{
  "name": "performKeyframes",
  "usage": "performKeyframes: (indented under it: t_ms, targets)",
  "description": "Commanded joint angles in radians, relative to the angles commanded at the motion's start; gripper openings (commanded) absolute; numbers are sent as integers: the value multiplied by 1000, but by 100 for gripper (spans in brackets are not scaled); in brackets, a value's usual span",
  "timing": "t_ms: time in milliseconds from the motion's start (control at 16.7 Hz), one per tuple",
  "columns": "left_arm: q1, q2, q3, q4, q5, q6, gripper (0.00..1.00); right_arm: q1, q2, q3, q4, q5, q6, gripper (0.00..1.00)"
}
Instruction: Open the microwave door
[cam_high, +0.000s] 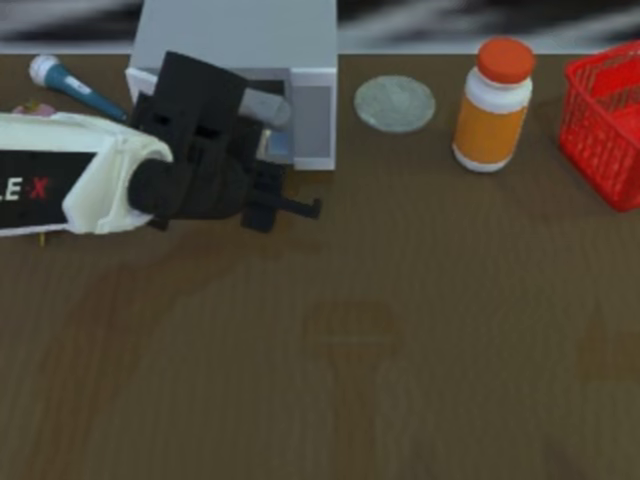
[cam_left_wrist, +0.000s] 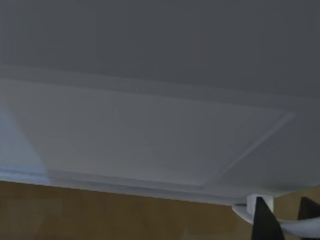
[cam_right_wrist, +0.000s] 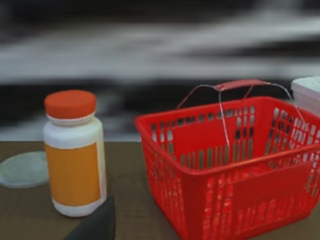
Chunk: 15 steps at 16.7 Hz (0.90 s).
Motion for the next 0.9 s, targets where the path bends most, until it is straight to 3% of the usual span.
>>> performKeyframes:
  t_ms: [600, 900]
  targets:
    - [0, 0, 0, 0, 0, 0, 0, 0, 0, 0, 0, 0, 0, 100]
    - [10, -16, -19, 4, 33, 31, 0, 0, 0, 0, 0, 0, 0, 100]
